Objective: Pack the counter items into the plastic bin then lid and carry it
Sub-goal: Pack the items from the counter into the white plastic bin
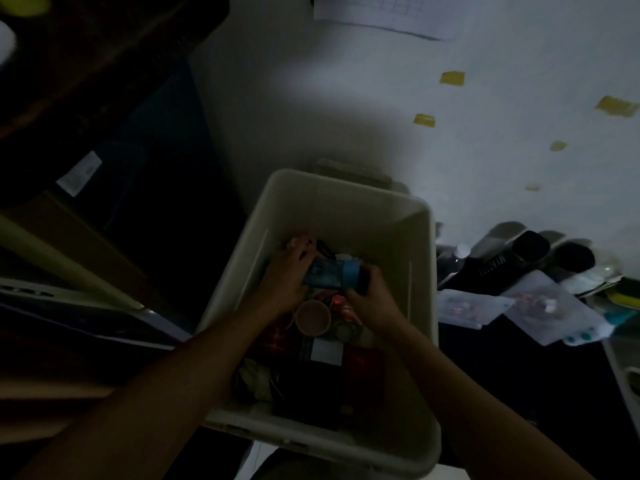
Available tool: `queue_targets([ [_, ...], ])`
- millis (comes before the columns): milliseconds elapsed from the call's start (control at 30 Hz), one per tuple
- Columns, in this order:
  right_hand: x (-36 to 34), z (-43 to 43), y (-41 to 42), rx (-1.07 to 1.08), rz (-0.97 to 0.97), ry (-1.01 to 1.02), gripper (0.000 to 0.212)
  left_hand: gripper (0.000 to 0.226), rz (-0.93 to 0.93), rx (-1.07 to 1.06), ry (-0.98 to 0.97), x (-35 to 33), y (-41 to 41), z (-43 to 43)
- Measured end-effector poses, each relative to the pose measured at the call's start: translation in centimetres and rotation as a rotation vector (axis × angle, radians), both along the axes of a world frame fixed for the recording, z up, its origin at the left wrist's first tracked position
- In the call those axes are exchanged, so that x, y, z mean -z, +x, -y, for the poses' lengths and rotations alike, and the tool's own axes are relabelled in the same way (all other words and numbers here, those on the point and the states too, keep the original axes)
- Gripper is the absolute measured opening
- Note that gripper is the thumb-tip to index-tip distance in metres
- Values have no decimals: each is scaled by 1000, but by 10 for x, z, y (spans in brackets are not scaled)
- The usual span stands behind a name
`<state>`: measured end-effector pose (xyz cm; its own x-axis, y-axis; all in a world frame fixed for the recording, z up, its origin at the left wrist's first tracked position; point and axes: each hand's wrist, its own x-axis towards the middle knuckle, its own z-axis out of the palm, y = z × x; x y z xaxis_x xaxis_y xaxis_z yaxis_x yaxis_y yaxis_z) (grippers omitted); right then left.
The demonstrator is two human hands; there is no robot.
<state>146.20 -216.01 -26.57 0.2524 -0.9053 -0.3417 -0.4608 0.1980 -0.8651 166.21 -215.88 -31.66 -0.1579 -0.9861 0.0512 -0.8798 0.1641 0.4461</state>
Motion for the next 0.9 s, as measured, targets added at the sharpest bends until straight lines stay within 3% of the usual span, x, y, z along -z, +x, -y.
queue_targets([
  [167,16,9,12,13,37,-27,40,69,4,4,110,13,0,11],
  [367,43,12,17,-3,-8,-26,57,70,-10,-12,147,28,-2,16],
  [600,50,6,20,-102,-122,4,50,66,44,21,145,44,-4,8],
  [833,135,21,4,-160,-270,93,75,73,201,66,193,56,-4,7],
  [900,127,17,3,-186,-301,121,86,77,245,71,278,62,-1,3],
])
